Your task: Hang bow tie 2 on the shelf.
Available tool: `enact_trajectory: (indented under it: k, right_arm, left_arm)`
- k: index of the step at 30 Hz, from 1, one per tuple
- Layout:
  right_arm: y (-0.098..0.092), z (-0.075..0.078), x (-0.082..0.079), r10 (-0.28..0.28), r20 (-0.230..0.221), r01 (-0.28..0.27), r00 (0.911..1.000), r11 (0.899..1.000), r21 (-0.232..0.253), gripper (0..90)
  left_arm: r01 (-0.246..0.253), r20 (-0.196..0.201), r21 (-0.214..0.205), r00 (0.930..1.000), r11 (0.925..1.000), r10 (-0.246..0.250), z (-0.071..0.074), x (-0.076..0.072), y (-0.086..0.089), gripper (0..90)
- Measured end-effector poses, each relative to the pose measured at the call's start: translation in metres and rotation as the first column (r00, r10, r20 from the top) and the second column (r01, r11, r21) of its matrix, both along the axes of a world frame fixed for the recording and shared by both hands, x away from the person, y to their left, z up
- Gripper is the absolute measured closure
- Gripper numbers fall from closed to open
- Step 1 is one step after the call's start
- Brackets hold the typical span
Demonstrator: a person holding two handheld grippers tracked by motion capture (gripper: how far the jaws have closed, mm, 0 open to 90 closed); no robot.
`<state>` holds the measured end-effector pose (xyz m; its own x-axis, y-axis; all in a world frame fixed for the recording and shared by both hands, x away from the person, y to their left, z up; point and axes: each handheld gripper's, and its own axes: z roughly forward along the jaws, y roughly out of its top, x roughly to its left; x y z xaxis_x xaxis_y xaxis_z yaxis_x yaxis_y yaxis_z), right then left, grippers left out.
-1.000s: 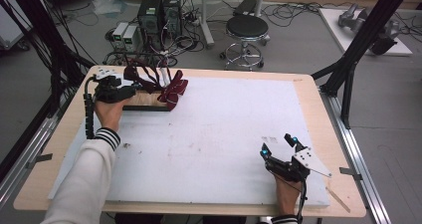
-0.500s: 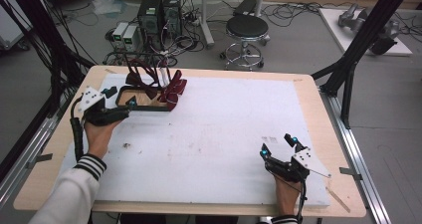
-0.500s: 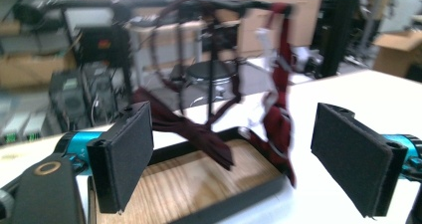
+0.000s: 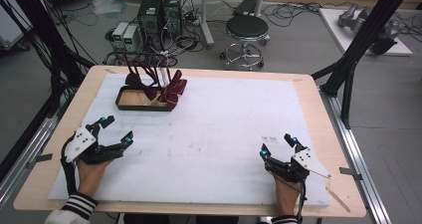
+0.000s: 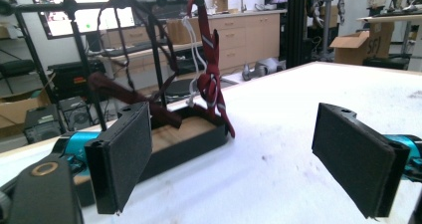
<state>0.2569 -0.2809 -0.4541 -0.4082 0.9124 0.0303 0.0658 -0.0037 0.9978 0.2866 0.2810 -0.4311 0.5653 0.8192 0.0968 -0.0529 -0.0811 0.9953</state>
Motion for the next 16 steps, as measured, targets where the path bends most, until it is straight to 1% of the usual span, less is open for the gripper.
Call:
enact_trajectory:
  k: [3,4,5,6,8,9,10,12,13,14,16]
  right_arm:
    - [0.0,0.0,0.0,-0.001,-0.001,0.001,1.0,1.0,-0.003,10.8]
    - [0.0,0.0,0.0,-0.001,-0.001,0.001,1.0,1.0,-0.003,10.9]
    - [0.0,0.0,0.0,-0.001,-0.001,0.001,1.0,1.0,-0.003,10.9]
    - [0.0,0.0,0.0,-0.002,0.0,0.002,1.0,1.0,-0.006,10.9]
    - [0.0,0.0,0.0,-0.001,-0.001,0.001,1.0,1.0,-0.008,10.9]
    - [0.0,0.0,0.0,-0.002,-0.001,0.002,1.0,1.0,-0.009,10.9]
    - [0.0,0.0,0.0,-0.001,-0.001,0.001,1.0,1.0,-0.008,10.8]
    - [0.0,0.0,0.001,-0.001,0.001,0.001,1.0,1.0,-0.01,10.9]
    - [0.0,0.0,0.001,-0.001,0.001,0.001,1.0,1.0,-0.012,10.9]
    - [0.0,0.0,0.0,-0.001,0.001,0.001,1.0,1.0,-0.011,10.8]
    - [0.001,0.0,0.0,-0.001,-0.002,0.001,1.0,1.0,-0.01,10.9]
  left_arm:
    - [-0.012,0.0,-0.019,0.9999,0.9997,0.012,-0.009,-0.008,0.007,16.5]
    - [-0.016,0.006,-0.046,0.9999,0.9988,0.016,-0.014,-0.012,0.012,16.5]
    - [-0.016,0.006,-0.046,0.9999,0.9988,0.016,-0.014,-0.012,0.012,16.4]
    - [-0.02,0.011,-0.057,0.9997,0.9982,0.021,-0.019,-0.014,0.016,16.4]
    - [-0.018,0.009,-0.065,0.9998,0.9977,0.018,-0.022,-0.014,0.018,16.5]
    - [-0.019,0.001,-0.077,0.9998,0.9969,0.019,-0.024,-0.014,0.019,16.5]
    - [-0.021,0.009,-0.106,0.9997,0.9942,0.022,-0.023,-0.014,0.022,16.5]
    - [-0.025,0.002,-0.1,0.9997,0.9947,0.026,-0.024,-0.014,0.022,16.4]
    - [-0.024,-0.011,-0.108,0.9997,0.9938,0.023,-0.025,-0.012,0.023,16.3]
    - [-0.023,-0.01,-0.117,0.9997,0.9929,0.022,-0.025,-0.013,0.024,16.3]
    - [-0.023,-0.004,-0.121,0.9997,0.9924,0.023,-0.025,-0.013,0.025,16.1]
